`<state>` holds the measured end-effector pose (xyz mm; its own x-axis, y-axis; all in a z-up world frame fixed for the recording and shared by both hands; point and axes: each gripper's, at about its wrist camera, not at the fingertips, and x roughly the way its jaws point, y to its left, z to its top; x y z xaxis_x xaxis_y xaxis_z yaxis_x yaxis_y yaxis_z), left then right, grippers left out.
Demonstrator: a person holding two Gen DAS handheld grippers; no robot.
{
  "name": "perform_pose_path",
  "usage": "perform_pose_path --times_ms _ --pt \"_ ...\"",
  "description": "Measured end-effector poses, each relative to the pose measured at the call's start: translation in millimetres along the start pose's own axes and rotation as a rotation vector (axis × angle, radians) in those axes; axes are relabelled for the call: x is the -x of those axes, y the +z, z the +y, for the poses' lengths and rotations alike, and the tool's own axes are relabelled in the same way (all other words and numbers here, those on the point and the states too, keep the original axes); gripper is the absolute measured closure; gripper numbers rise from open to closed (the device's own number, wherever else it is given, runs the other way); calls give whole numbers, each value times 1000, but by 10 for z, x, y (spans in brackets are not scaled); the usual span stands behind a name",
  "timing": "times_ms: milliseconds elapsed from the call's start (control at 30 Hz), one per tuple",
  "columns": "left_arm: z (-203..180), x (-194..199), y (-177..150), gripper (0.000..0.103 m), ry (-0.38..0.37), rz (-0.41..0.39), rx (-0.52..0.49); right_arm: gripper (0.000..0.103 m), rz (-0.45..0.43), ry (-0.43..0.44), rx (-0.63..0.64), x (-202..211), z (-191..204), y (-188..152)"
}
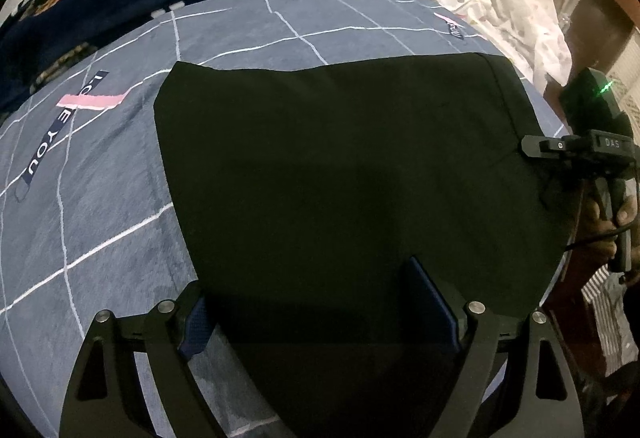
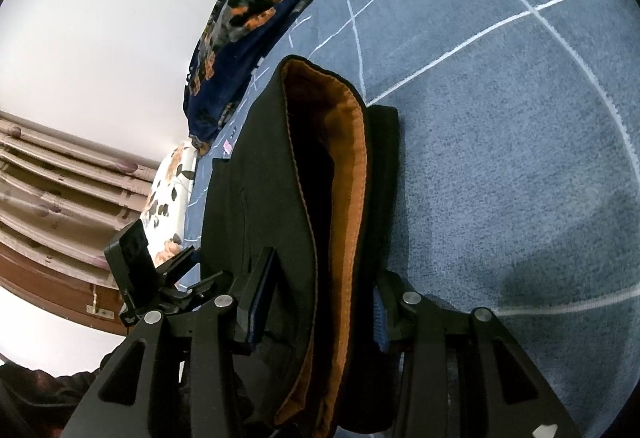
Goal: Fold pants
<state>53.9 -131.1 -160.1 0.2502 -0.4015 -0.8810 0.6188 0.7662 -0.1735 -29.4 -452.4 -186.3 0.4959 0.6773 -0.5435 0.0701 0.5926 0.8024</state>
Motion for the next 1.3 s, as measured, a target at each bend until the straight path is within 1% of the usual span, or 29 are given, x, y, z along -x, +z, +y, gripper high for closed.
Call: perform_pose_path --times_ms 333,433,500,567,733,833,900,1000,1100,1133,1233,1300 --pt "-32 27 -40 17 5 28 13 64 -2 7 -8 -19 -22 8" --pt "-32 37 -52 17 -4 37 18 64 -5 7 -6 -18 -13 1" --pt "-19 45 -59 17 -26 47 25 64 -6 9 -10 -18 -16 13" --pt "13 54 -60 17 -60 56 40 63 -8 8 -15 -20 -10 7" --pt "169 93 -38 17 -188 82 100 61 -4 12 -32 -8 -7 17" --pt "251 102 -26 17 -256 101 132 51 8 33 -50 -3 26 12" --pt "299 103 -25 17 -300 114 147 41 21 36 -39 -12 63 10" --pt "349 109 -28 17 -354 123 157 34 41 45 -20 -26 116 -30" --pt "385 106 -49 17 -430 130 167 33 56 69 -15 -2 107 -68" --pt "395 109 -66 17 -454 131 169 33 59 93 -25 16 84 -79" --pt "468 88 -103 17 -536 139 184 33 53 158 -76 67 -8 -79" --pt "519 71 -118 17 -589 143 210 33 51 183 -110 88 -52 -80"
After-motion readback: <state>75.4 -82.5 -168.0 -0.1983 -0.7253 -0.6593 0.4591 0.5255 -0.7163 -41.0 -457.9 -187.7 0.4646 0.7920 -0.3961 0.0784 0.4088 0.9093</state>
